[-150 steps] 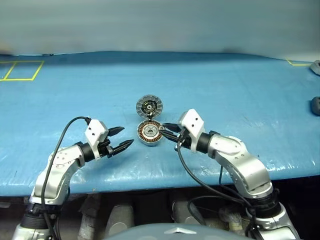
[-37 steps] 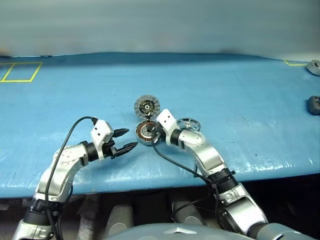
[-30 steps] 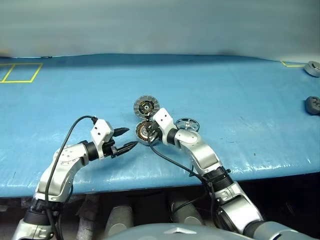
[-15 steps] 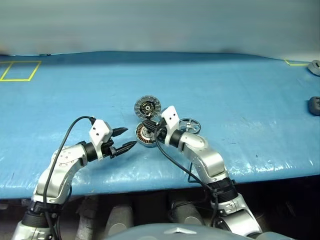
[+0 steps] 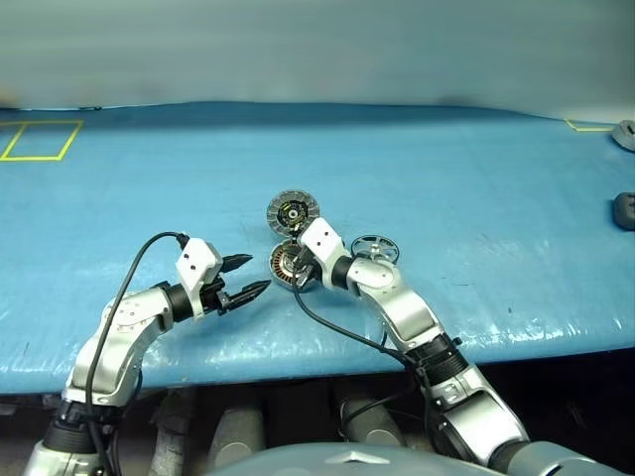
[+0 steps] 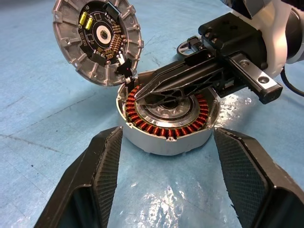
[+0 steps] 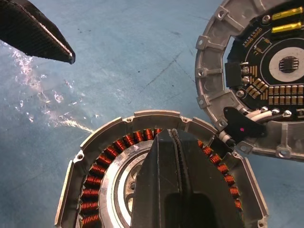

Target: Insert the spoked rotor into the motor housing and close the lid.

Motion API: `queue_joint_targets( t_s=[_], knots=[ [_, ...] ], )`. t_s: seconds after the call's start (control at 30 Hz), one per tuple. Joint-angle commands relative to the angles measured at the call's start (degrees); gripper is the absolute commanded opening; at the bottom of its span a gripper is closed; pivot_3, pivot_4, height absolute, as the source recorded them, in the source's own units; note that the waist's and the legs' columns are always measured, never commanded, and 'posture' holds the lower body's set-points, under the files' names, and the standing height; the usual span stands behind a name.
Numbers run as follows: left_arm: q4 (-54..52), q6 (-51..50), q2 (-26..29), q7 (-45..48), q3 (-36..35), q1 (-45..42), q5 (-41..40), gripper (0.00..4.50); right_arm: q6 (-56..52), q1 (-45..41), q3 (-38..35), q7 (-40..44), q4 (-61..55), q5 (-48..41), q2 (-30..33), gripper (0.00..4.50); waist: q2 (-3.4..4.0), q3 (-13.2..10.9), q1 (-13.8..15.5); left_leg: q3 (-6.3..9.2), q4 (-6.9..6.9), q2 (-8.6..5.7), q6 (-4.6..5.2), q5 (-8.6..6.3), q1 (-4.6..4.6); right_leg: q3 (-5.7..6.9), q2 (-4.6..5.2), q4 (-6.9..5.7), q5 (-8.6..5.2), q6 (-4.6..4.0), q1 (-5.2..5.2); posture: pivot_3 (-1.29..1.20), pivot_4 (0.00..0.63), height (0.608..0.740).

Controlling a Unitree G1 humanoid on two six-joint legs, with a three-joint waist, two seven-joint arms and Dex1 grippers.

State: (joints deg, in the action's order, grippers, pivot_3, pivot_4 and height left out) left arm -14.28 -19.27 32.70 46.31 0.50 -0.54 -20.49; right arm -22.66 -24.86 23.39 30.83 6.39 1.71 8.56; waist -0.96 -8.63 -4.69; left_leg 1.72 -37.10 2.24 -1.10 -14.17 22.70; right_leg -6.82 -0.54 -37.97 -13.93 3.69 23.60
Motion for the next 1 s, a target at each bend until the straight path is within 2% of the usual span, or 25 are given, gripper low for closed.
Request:
queue_joint_targets(
  t_s=[0.03,0.17,0.47,0.63,0.8,1.0],
  knots=[
    [-3.3,0.6,0.1,-0.3,-1.4,0.6,-0.9,3.31,-1.6,0.5,3.1,0.2,4.4,3.2,0.6,0.02,0.0,0.0,-0.1,-0.01,0.0,0.01,0.0,0.0,-0.04,0.0,0.0,0.0,0.0,0.01,-0.02,0.0,0.15,0.74],
    [-3.6,0.6,0.1,-0.6,-1.5,0.9,-0.8,3.31,-3.9,1.1,1.0,1.5,3.7,0.3,-1.2,0.02,-0.04,0.1,-0.1,-0.02,-0.02,0.05,0.0,0.0,-0.15,0.0,-0.03,-0.06,-0.1,0.17,-0.1,0.0,0.15,0.74],
    [-3.8,0.7,0.0,-1.3,-1.6,0.9,-0.8,3.31,-2.4,2.2,-11.5,4.2,-2.4,-13.8,-6.8,0.02,0.0,0.0,0.0,0.0,0.0,0.02,0.0,0.0,0.07,0.0,0.0,-0.02,0.02,-0.02,0.05,0.0,0.15,0.74],
    [-3.5,0.8,-0.1,-1.3,-1.3,0.5,-0.8,3.31,-0.8,1.9,-10.2,3.6,-3.2,-12.2,-5.7,0.02,0.02,0.0,0.0,0.02,0.04,0.02,-0.01,-0.01,0.19,0.01,-0.01,0.0,0.04,-0.06,0.15,0.0,0.15,0.74],
    [-3.2,0.7,-0.1,-1.1,-1.1,0.0,-0.8,3.31,1.0,1.8,-5.5,3.4,-2.2,-6.8,-2.8,0.02,0.02,-0.1,0.0,0.01,0.03,0.01,-0.01,-0.01,0.19,0.01,-0.01,0.01,0.03,-0.06,0.15,0.0,0.15,0.74],
    [-3.1,0.7,-0.2,-1.2,-1.0,0.0,-0.6,3.31,2.5,1.4,-4.7,1.8,-0.4,-4.2,-1.8,0.02,0.02,-0.1,0.0,0.01,0.03,0.01,-0.01,-0.01,0.19,0.01,-0.01,0.01,0.02,-0.04,0.15,0.0,0.15,0.74]
  ],
)
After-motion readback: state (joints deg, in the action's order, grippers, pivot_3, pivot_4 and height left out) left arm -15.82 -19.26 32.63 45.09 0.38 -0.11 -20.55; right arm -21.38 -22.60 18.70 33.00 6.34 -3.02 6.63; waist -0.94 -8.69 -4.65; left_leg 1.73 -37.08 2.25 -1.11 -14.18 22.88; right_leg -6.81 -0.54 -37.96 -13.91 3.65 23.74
